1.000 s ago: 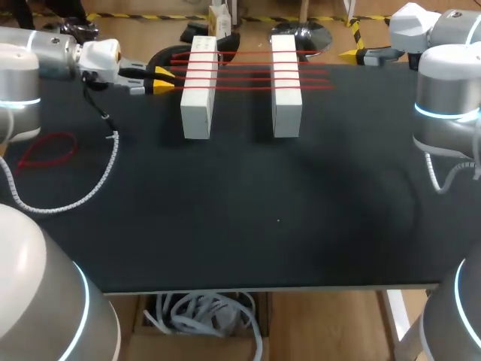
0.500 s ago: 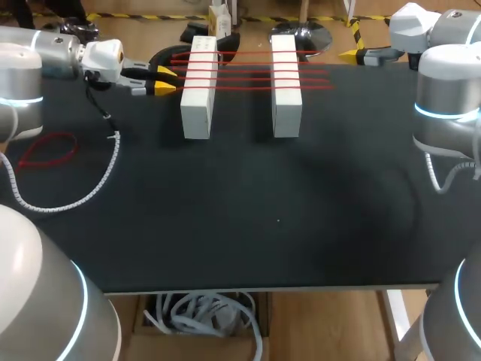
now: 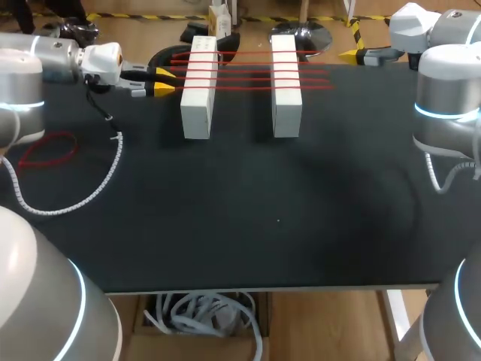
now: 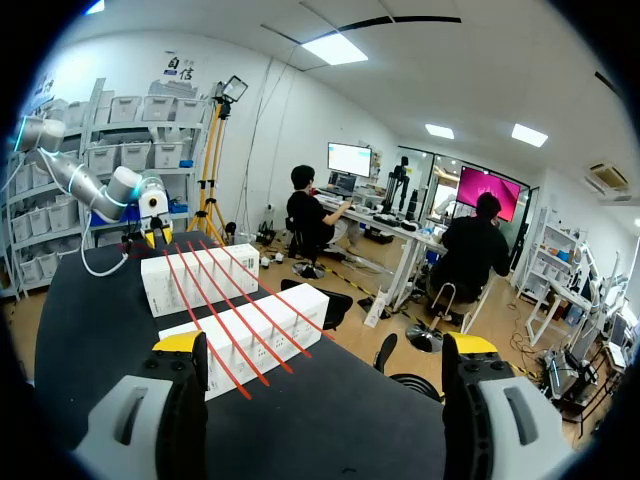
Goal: Grab the tape and strap the tape.
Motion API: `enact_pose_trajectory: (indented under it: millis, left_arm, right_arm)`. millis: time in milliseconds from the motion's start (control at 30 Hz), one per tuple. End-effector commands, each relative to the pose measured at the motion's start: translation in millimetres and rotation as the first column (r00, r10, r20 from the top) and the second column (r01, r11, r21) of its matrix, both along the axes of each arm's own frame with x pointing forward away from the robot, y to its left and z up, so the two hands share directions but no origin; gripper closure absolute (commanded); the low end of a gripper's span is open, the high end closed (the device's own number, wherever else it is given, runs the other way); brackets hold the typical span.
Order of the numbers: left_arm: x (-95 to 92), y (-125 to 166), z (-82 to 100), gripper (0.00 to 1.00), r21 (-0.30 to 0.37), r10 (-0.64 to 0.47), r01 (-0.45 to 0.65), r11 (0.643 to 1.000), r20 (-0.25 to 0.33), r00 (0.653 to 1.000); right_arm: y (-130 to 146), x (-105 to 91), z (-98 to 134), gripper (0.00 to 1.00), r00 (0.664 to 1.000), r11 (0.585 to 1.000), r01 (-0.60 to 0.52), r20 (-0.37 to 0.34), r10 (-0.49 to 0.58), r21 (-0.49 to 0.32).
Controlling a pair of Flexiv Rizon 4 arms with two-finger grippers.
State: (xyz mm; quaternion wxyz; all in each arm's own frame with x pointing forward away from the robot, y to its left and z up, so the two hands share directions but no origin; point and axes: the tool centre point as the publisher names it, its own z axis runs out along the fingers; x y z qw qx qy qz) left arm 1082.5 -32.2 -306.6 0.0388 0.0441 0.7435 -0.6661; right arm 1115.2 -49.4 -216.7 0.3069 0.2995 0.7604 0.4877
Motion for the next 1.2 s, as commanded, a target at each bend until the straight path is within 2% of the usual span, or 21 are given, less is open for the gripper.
enact_pose_trajectory:
  millis: [33,367,500,700,1000,1200]
  left_arm:
    - [3.0,1,-5.1,0.8,-0.007,-0.001,0.001,1.0,0.001,1.0]
    - [7.0,2,-12.1,0.88,-0.012,-0.001,0.001,1.0,-0.004,1.0]
    - [7.9,2,-14.5,0.87,-0.013,-0.002,0.002,1.0,-0.005,1.0]
    - [8.1,1,-18.6,0.77,-0.015,-0.004,0.004,1.0,-0.011,1.0]
    - [8.8,3,-23.4,0.89,-0.019,-0.002,0.002,1.0,-0.012,1.0]
    - [9.5,4,-26.5,0.84,-0.019,0.001,-0.002,1.0,-0.017,1.0]
  right_arm:
    - [0,-0.3,0,0.0,1.0,1.0,0.0,0.0,0.0,0.0]
    - [0,-0.3,0,0.0,1.0,1.0,0.0,0.0,0.0,0.0]
    - [0,-0.3,0,0.0,1.0,1.0,0.0,0.0,0.0,0.0]
    - [0,-0.3,0,0.0,1.0,1.0,0.0,0.0,0.0,0.0]
    - [0,-0.3,0,0.0,1.0,1.0,0.0,0.0,0.0,0.0]
    - [0,-0.3,0,0.0,1.0,1.0,0.0,0.0,0.0,0.0]
